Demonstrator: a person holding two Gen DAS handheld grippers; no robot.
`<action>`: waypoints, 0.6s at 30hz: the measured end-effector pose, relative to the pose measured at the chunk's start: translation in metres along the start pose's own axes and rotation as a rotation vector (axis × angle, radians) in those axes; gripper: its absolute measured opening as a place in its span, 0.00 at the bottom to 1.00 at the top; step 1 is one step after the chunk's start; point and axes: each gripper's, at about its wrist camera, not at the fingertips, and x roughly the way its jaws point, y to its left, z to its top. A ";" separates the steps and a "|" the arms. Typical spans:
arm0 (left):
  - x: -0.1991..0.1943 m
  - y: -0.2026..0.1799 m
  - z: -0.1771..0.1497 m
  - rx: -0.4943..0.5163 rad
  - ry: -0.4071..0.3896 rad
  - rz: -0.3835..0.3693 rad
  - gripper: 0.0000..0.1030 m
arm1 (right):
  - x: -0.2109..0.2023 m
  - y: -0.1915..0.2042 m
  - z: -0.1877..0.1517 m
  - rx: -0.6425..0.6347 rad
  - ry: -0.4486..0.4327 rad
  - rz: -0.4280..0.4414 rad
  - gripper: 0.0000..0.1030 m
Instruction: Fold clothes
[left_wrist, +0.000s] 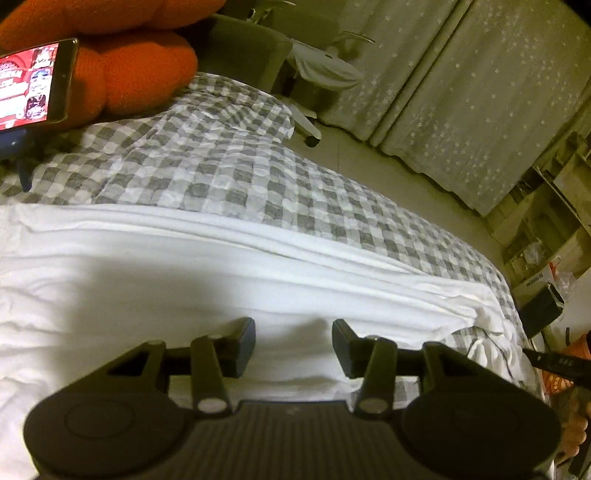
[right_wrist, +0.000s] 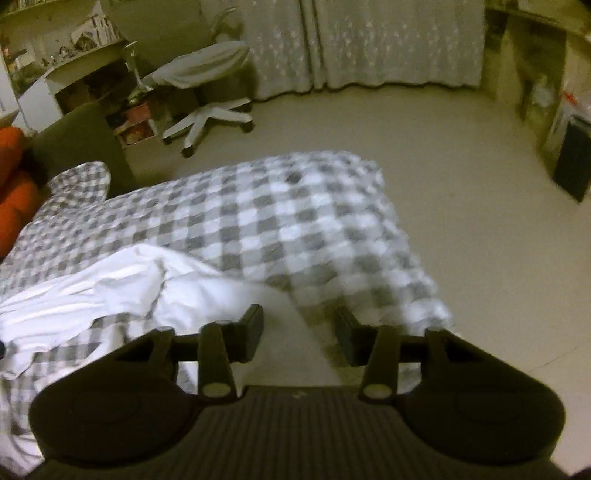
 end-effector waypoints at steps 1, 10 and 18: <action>0.001 0.000 0.000 0.001 0.000 0.000 0.46 | 0.001 0.004 -0.001 -0.024 0.002 -0.005 0.10; 0.002 0.003 0.002 0.002 0.011 -0.017 0.45 | -0.029 0.028 0.036 -0.194 -0.369 -0.203 0.02; 0.003 0.009 0.006 -0.004 0.017 -0.039 0.45 | 0.026 0.013 0.073 -0.195 -0.325 -0.235 0.02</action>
